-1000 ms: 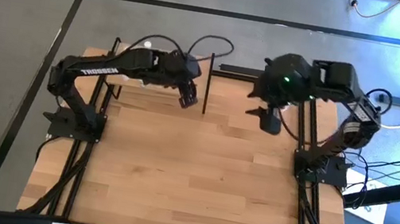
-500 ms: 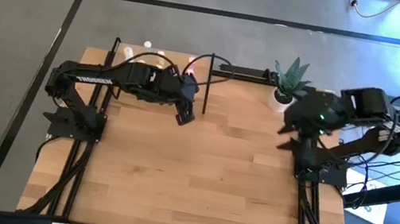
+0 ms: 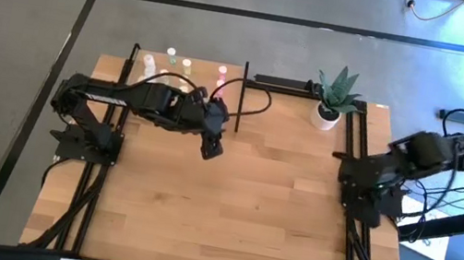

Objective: Pick and place medicine bottles onto shelf by color
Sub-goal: Put the pink pill bottle aligned with the other pink pill bottle on the shelf

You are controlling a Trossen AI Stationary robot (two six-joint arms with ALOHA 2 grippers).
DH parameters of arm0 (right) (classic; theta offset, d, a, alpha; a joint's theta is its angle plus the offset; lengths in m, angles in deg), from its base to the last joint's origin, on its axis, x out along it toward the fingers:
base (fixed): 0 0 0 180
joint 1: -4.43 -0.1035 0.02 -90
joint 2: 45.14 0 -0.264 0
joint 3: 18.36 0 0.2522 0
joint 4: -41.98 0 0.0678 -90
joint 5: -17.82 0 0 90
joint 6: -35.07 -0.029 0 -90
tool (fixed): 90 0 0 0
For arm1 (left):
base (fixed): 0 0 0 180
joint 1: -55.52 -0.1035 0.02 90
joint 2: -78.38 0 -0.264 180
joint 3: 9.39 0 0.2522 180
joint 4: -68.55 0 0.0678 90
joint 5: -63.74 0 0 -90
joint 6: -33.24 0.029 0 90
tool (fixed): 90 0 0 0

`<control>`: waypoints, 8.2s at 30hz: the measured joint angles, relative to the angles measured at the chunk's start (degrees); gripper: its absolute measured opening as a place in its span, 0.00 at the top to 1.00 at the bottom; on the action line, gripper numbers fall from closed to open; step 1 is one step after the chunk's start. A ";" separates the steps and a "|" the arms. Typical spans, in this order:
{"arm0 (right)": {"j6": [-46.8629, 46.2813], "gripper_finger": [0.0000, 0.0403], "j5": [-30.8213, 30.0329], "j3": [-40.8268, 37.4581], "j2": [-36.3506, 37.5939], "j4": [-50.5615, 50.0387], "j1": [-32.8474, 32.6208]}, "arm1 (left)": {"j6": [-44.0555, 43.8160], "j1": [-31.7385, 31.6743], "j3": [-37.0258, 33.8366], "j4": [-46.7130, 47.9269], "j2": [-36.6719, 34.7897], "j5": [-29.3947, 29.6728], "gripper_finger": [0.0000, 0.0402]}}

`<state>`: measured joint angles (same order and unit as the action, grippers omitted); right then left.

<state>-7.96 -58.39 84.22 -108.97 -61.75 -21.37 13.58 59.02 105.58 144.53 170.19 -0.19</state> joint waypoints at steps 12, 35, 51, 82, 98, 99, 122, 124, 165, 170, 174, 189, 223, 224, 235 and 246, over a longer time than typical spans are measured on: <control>-15.19 0.41 10.79 -14.58 0.66 -0.04 -0.05 | -15.51 2.67 0.00 -0.73 0.00 0.98 0.61; -45.18 0.41 27.68 -33.13 -1.83 15.68 2.60 | -8.17 5.20 0.00 -1.38 0.11 3.87 0.61; -50.66 0.41 39.00 -44.27 -15.09 37.93 3.47 | -3.76 6.10 0.00 -1.36 0.13 3.96 0.61; -57.28 0.41 41.33 -44.25 -34.05 61.10 -7.48 | -3.76 6.08 -0.04 -1.38 0.15 3.89 0.61; -57.68 0.41 42.19 -44.23 -38.90 65.22 -11.37 | -3.74 6.06 -0.04 -1.39 0.15 3.89 0.61; -57.68 0.41 42.54 -44.23 -38.97 65.20 -11.63 | -3.74 6.06 -0.04 -1.38 0.15 3.89 0.61; -58.75 0.41 44.78 -44.23 -38.97 66.64 -13.77 | -3.72 6.06 -0.04 -1.38 0.15 3.89 0.61; -58.75 0.41 44.80 -44.23 -38.97 66.64 -13.86 | -3.71 6.06 -0.04 -1.38 0.15 3.89 0.61; -60.44 0.52 42.83 -44.23 -38.97 68.50 -15.76 | -3.69 6.06 -0.04 -1.36 0.15 3.89 0.61; -60.45 0.58 42.82 -44.23 -38.97 68.50 -15.76 | -3.69 6.06 -0.04 -1.36 0.15 3.90 0.61; -60.21 0.62 42.82 -44.23 -38.97 68.52 -15.76 | -3.69 6.06 -0.04 -1.36 0.15 3.91 0.61; -54.85 0.73 41.87 -40.88 -38.95 69.18 -13.86 | -2.23 6.06 -0.04 -0.64 0.15 3.91 0.61; -53.36 0.74 49.25 -28.03 -38.93 65.68 19.98 | -2.23 12.49 -0.04 9.48 0.15 3.89 0.61; -54.22 0.74 49.23 -28.03 -39.20 65.73 20.89 | -2.23 12.49 -0.04 9.61 0.15 3.91 0.61; -61.96 0.74 50.35 -28.05 -46.39 66.27 25.07 | -2.14 12.46 -1.30 11.51 0.09 5.05 0.61; -60.04 0.74 42.43 -28.05 -48.26 70.05 25.98 | -2.11 12.44 -2.21 12.24 0.09 5.01 0.61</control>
<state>-68.01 -15.96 56.17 -157.23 8.30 4.61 11.47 71.46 103.38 156.77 170.28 4.81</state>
